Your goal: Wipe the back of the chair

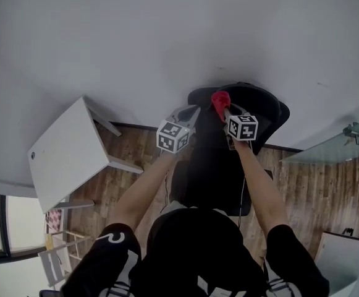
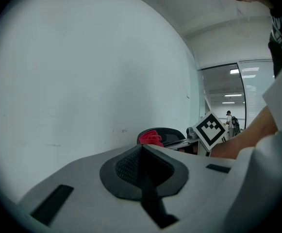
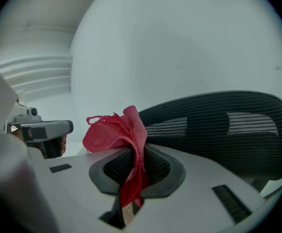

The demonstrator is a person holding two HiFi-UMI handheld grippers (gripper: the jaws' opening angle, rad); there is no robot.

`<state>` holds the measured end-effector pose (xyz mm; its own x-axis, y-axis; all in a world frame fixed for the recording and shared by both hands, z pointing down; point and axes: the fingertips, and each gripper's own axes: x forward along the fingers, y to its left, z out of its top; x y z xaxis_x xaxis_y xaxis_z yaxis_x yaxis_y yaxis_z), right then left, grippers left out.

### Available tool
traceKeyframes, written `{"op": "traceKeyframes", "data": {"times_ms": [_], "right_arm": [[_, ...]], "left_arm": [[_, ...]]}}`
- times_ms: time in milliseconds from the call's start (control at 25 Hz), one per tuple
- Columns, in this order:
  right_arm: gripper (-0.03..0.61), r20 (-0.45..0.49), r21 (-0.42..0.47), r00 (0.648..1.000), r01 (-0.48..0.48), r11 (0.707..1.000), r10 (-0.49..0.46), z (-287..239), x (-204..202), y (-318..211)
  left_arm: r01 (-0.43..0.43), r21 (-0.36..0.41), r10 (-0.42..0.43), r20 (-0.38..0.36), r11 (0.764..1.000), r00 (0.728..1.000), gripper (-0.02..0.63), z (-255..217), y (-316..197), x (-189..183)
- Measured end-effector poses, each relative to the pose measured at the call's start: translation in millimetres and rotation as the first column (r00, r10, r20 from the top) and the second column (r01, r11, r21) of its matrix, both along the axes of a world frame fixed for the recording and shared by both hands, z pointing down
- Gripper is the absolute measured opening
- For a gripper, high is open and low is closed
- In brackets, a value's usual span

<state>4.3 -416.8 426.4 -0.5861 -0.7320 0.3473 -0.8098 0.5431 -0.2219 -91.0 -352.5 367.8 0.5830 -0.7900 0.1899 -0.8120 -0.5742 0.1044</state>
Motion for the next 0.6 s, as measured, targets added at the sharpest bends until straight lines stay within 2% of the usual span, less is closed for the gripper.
{"op": "traceKeyframes", "data": {"times_ms": [280, 600], "right_arm": [[0.072, -0.035, 0.015, 0.999, -0.036, 0.999, 0.036, -0.6, 14.9, -13.1], [0.072, -0.04, 0.028, 0.98, -0.192, 0.981, 0.193, -4.2, 69.6, -27.5]], "left_arm": [[-0.091, 0.011, 0.092, -0.034, 0.996, 0.995, 0.025, -1.7, -25.8, 20.7], [-0.145, 0.011, 0.146, -0.033, 0.989, 0.989, 0.025, 0.4, -38.9, 44.3]]}}
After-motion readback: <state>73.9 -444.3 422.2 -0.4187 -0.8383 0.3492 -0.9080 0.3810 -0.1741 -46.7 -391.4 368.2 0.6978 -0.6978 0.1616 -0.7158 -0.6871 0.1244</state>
